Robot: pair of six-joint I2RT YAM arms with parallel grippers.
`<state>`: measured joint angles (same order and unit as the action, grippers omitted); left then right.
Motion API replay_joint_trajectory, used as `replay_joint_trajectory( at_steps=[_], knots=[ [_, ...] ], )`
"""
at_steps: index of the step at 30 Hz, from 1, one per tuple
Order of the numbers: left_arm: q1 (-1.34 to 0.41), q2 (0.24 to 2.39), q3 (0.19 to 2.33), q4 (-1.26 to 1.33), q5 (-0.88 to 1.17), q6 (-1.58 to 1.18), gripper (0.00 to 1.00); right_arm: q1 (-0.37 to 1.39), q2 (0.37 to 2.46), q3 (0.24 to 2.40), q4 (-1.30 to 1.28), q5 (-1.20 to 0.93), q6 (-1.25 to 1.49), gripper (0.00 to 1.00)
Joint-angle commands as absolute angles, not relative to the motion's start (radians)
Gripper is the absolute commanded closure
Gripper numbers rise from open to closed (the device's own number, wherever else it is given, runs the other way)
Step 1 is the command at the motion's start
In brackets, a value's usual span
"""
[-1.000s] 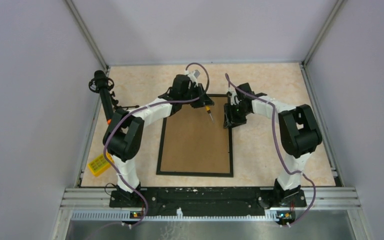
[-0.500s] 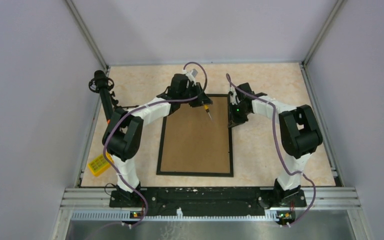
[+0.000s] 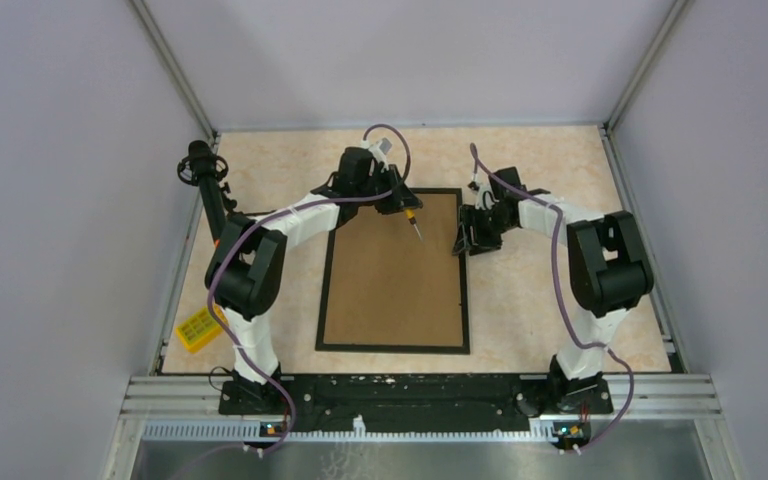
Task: Take the photo out of the frame
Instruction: Adjust the photo frame item on the photo frame.
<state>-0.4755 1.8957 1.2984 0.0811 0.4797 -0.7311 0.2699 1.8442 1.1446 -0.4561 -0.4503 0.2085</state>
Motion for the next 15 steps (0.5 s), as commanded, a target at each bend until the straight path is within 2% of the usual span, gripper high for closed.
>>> replay_joint_trajectory(
  at_steps=[1, 4, 10, 11, 15],
  knots=[
    [-0.472, 1.905, 1.321, 0.113, 0.497, -0.739, 1.00, 0.331, 1.785, 1.102, -0.477, -0.320, 0.178, 0.45],
    [-0.472, 1.904, 1.320, 0.113, 0.497, -0.741, 1.00, 0.362, 1.777, 1.079, -0.472, -0.219, 0.170, 0.46],
    [-0.472, 1.897, 1.316, 0.113, 0.489, -0.740, 1.00, 0.367, 1.842, 1.085, -0.475, -0.170, 0.171, 0.60],
    [-0.472, 1.896, 1.314, 0.112, 0.487, -0.738, 1.00, 0.367, 1.852, 1.089, -0.478, -0.172, 0.173, 0.63],
    [-0.468, 1.897, 1.313, 0.112, 0.487, -0.740, 1.00, 0.359, 1.893, 1.105, -0.492, -0.173, 0.181, 0.90]
  ],
)
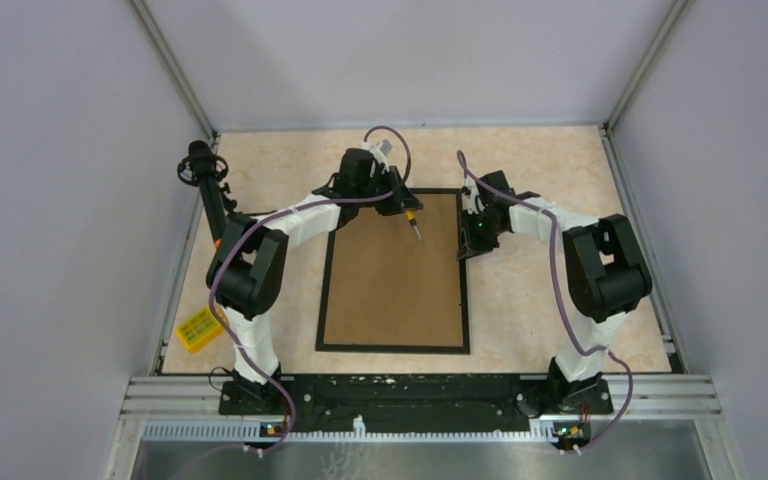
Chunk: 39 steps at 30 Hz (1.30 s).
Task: Take the photo out of the frame
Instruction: Adjust the photo frame item on the photo frame.
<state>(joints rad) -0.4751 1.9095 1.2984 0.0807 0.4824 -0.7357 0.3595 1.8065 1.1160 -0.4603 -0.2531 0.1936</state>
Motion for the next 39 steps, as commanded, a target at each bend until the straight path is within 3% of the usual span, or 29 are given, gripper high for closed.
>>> replay_joint_trajectory(
  at_steps=[1, 2, 18, 21, 24, 28, 30, 34, 39],
  knots=[
    [-0.466, 1.899, 1.312, 0.113, 0.489, -0.741, 1.00, 0.352, 1.904, 1.108, -0.493, -0.182, 0.185, 0.97],
    [-0.465, 1.900, 1.314, 0.113, 0.492, -0.743, 1.00, 0.341, 1.917, 1.111, -0.496, -0.190, 0.190, 1.00],
    [-0.450, 1.951, 1.358, 0.107, 0.505, -0.744, 1.00, 0.094, 2.031, 1.185, -0.479, -0.303, 0.298, 1.00],
    [-0.448, 1.955, 1.369, 0.113, 0.522, -0.753, 1.00, 0.095, 1.992, 1.169, -0.462, -0.493, 0.255, 1.00],
    [-0.447, 1.942, 1.362, 0.146, 0.560, -0.775, 1.00, 0.097, 1.895, 1.204, -0.471, -0.577, 0.199, 0.79],
    [-0.446, 1.901, 1.346, 0.206, 0.630, -0.821, 1.00, 0.102, 1.706, 1.235, -0.417, -0.689, 0.092, 0.35],
    [-0.445, 1.872, 1.337, 0.230, 0.651, -0.839, 1.00, 0.134, 1.633, 1.253, -0.414, -0.716, 0.042, 0.25],
    [-0.444, 1.821, 1.327, 0.256, 0.696, -0.874, 0.99, 0.257, 1.552, 1.312, -0.485, -0.703, -0.064, 0.22],
    [-0.444, 1.766, 1.307, 0.296, 0.738, -0.925, 1.00, 0.423, 1.510, 1.336, -0.506, -0.538, -0.119, 0.25]
  ],
)
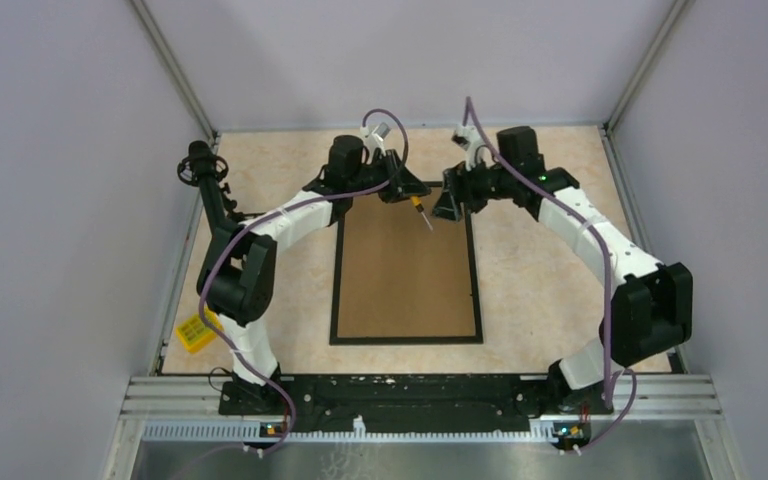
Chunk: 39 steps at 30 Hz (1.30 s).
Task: Take the photo out of the frame
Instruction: Adjust the photo frame item on the photo frame, then adjust the screwdriver.
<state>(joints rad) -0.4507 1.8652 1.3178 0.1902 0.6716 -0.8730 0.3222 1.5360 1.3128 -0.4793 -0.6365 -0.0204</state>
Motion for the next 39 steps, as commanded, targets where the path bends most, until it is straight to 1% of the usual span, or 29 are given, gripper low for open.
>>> replay_joint_trajectory(
  at_steps=[1, 6, 7, 8, 9, 11, 12, 14, 15, 17, 20, 21, 24, 27, 34, 37, 39],
  knots=[
    [-0.443, 1.756, 1.305, 0.303, 0.748, -0.934, 1.00, 0.445, 1.512, 1.340, -0.502, -0.514, -0.120, 0.26],
    [-0.444, 1.727, 1.289, 0.333, 0.796, -0.968, 0.99, 0.510, 1.557, 1.388, -0.499, -0.445, -0.106, 0.35],
    [-0.444, 1.721, 1.285, 0.342, 0.807, -0.971, 0.99, 0.519, 1.567, 1.400, -0.503, -0.425, -0.108, 0.38],
    [-0.443, 1.716, 1.282, 0.347, 0.821, -0.973, 0.98, 0.527, 1.576, 1.409, -0.506, -0.403, -0.111, 0.45],
    [-0.445, 1.713, 1.279, 0.351, 0.836, -0.973, 0.97, 0.530, 1.582, 1.416, -0.511, -0.394, -0.116, 0.58],
    [-0.443, 1.704, 1.276, 0.332, 0.866, -0.953, 0.94, 0.531, 1.585, 1.430, -0.526, -0.374, -0.132, 0.90],
    [-0.442, 1.699, 1.284, 0.296, 0.878, -0.923, 0.91, 0.531, 1.580, 1.433, -0.537, -0.368, -0.148, 1.00],
    [-0.439, 1.690, 1.310, 0.192, 0.898, -0.801, 0.79, 0.531, 1.558, 1.431, -0.563, -0.370, -0.209, 1.00],
    [-0.438, 1.687, 1.331, 0.120, 0.903, -0.739, 0.70, 0.531, 1.543, 1.426, -0.582, -0.382, -0.247, 1.00],
    [-0.434, 1.686, 1.380, -0.028, 0.914, -0.594, 0.58, 0.531, 1.509, 1.414, -0.623, -0.403, -0.332, 1.00],
    [-0.434, 1.694, 1.423, -0.170, 0.976, -0.453, 0.44, 0.531, 1.473, 1.412, -0.700, -0.449, -0.431, 1.00],
    [-0.434, 1.700, 1.429, -0.202, 0.999, -0.427, 0.42, 0.532, 1.466, 1.417, -0.729, -0.465, -0.461, 1.00],
    [-0.434, 1.739, 1.468, -0.330, 1.068, -0.349, 0.40, 0.532, 1.457, 1.437, -0.818, -0.513, -0.529, 1.00],
    [-0.434, 1.767, 1.478, -0.365, 1.129, -0.336, 0.39, 0.540, 1.458, 1.454, -0.877, -0.533, -0.582, 1.00],
    [-0.445, 1.764, 1.399, -0.231, 1.235, -0.453, 0.42, 0.574, 1.459, 1.459, -0.893, -0.492, -0.611, 1.00],
    [-0.447, 1.756, 1.338, -0.120, 1.268, -0.555, 0.45, 0.594, 1.463, 1.455, -0.893, -0.475, -0.620, 1.00],
    [-0.451, 1.753, 1.317, -0.094, 1.268, -0.569, 0.48, 0.605, 1.464, 1.453, -0.887, -0.463, -0.623, 1.00]
  ],
)
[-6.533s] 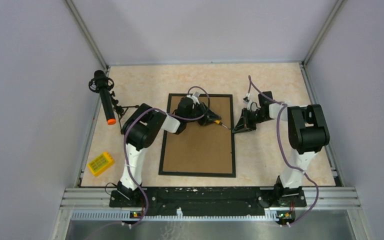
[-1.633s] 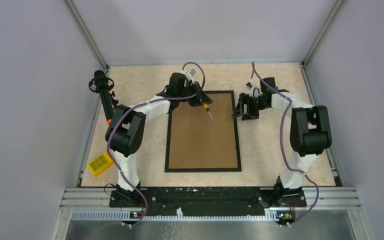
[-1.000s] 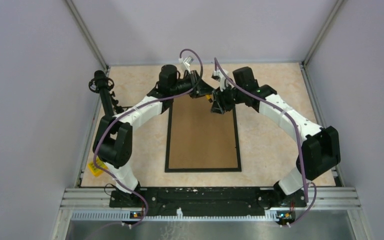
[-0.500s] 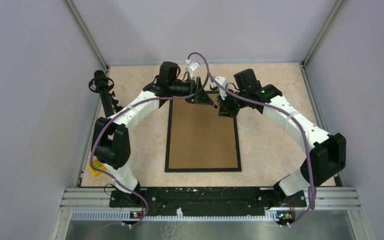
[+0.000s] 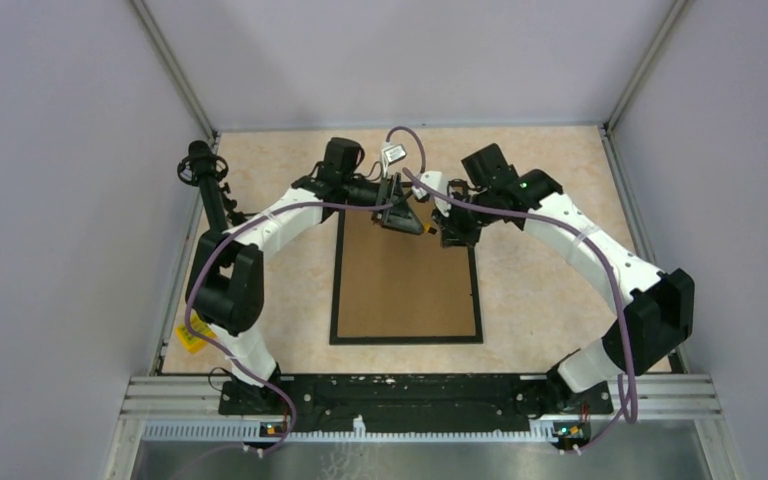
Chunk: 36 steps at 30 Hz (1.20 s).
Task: Take the photo out of the frame
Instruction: Adjust the screwdriver.
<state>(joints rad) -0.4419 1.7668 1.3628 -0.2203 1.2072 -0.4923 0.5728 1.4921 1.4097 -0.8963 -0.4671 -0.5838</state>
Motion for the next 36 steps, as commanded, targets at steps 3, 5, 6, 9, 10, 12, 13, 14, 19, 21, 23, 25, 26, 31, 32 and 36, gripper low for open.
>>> replay_joint_trajectory(
  at_steps=[3, 5, 6, 9, 10, 12, 13, 14, 19, 21, 23, 25, 26, 31, 32, 36],
  knots=[
    [-0.456, 1.760, 1.312, -0.086, 1.273, -0.586, 0.50, 0.611, 1.470, 1.456, -0.886, -0.459, -0.625, 1.00],
    [-0.457, 1.762, 1.308, -0.077, 1.273, -0.599, 0.52, 0.616, 1.476, 1.457, -0.895, -0.458, -0.631, 1.00],
    [-0.456, 1.760, 1.299, -0.062, 1.272, -0.611, 0.53, 0.619, 1.478, 1.457, -0.897, -0.456, -0.632, 1.00],
    [-0.457, 1.752, 1.256, 0.028, 1.278, -0.679, 0.55, 0.631, 1.480, 1.452, -0.894, -0.453, -0.634, 1.00],
    [-0.459, 1.752, 1.243, 0.067, 1.284, -0.708, 0.56, 0.635, 1.481, 1.451, -0.892, -0.453, -0.632, 1.00],
    [-0.458, 1.755, 1.224, 0.114, 1.290, -0.747, 0.66, 0.642, 1.483, 1.453, -0.890, -0.450, -0.632, 1.00],
    [-0.459, 1.756, 1.219, 0.123, 1.291, -0.756, 0.73, 0.643, 1.485, 1.453, -0.889, -0.447, -0.630, 1.00],
    [-0.459, 1.757, 1.215, 0.124, 1.290, -0.758, 0.79, 0.644, 1.486, 1.453, -0.885, -0.441, -0.627, 1.00],
    [-0.444, 1.742, 1.209, 0.130, 1.277, -0.758, 1.00, 0.644, 1.485, 1.458, -0.862, -0.330, -0.579, 0.77],
    [-0.407, 1.728, 1.210, 0.112, 1.225, -0.755, 1.00, 0.644, 1.485, 1.448, -0.865, -0.302, -0.567, 0.52],
    [-0.341, 1.721, 1.222, 0.074, 1.172, -0.750, 1.00, 0.646, 1.455, 1.397, -0.837, -0.316, -0.547, 0.40],
    [-0.277, 1.722, 1.243, 0.034, 1.142, -0.741, 1.00, 0.666, 1.417, 1.318, -0.789, -0.329, -0.532, 0.33],
    [-0.248, 1.722, 1.256, 0.007, 1.121, -0.725, 1.00, 0.687, 1.398, 1.274, -0.756, -0.327, -0.527, 0.31],
    [-0.142, 1.701, 1.286, -0.128, 1.021, -0.661, 1.00, 0.833, 1.371, 1.106, -0.619, -0.281, -0.517, 0.31],
    [-0.126, 1.690, 1.286, -0.146, 1.003, -0.649, 1.00, 0.867, 1.377, 1.071, -0.594, -0.272, -0.515, 0.32],
    [-0.086, 1.650, 1.310, -0.238, 0.910, -0.584, 1.00, 1.015, 1.418, 0.991, -0.475, -0.189, -0.482, 0.37]
  ],
)
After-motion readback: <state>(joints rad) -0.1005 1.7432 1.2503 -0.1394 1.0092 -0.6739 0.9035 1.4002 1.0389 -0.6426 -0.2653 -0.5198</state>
